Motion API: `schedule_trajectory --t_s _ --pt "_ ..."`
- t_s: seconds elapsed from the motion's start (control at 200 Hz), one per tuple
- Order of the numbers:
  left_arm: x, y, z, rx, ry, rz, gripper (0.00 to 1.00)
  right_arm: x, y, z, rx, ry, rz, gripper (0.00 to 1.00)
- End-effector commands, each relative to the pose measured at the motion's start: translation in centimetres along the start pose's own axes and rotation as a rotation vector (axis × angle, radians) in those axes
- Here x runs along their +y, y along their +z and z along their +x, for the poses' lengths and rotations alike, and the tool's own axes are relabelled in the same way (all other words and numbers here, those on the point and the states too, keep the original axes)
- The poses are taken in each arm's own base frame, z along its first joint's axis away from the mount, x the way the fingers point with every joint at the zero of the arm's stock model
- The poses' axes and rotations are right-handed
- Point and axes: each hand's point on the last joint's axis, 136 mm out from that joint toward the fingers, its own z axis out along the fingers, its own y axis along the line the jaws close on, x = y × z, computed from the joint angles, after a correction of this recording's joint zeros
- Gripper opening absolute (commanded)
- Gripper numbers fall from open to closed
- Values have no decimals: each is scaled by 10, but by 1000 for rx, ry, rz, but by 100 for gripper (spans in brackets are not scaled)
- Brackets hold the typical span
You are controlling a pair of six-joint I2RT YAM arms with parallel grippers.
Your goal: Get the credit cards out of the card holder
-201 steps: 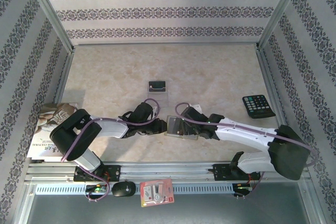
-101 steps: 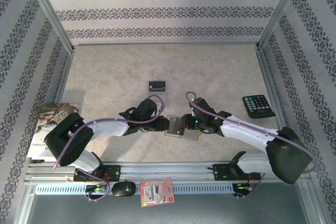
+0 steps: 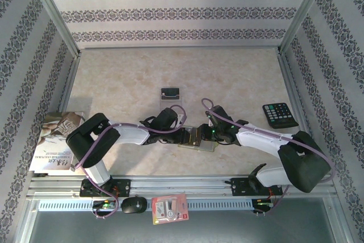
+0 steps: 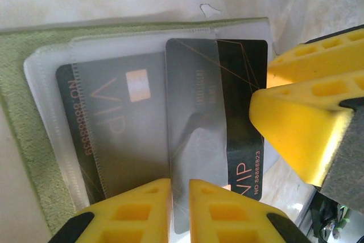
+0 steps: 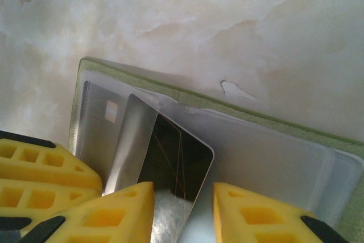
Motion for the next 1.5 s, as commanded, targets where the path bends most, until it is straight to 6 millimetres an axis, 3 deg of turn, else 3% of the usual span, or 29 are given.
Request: schedule_trajectory --t_s 0.0,0.225,0.355,0.49,0.699,0.804,0.959,1.174,1.319,1.494 --pt "7 6 4 18 -35 -17 14 2 3 -3 -1 6 -23 32" --pt "13 9 11 45 -69 -21 13 8 8 -4 4 8 -81 25" --pt "14 7 11 41 -72 -31 13 8 8 -3 0 18 -92 9" --pt "21 1 9 18 -97 -40 14 -5 2 -3 -21 32 -50 0" --pt "29 -2 12 14 -123 -47 14 -30 -15 -2 -61 34 55 0" --pt "27 -6 9 5 -117 -42 17 -32 -25 -4 -82 20 66 0" --pt "6 -30 -13 -70 -61 24 31 -1 -53 -22 -153 -78 -39 0" --pt "-42 -92 -57 -279 69 243 48 46 -103 -49 -303 -197 -205 0" --pt "-82 -120 -70 -349 147 443 51 87 -125 -60 -361 -220 -424 0" --pt "-94 -135 -77 -409 172 543 48 115 -145 -70 -425 -209 -593 0"
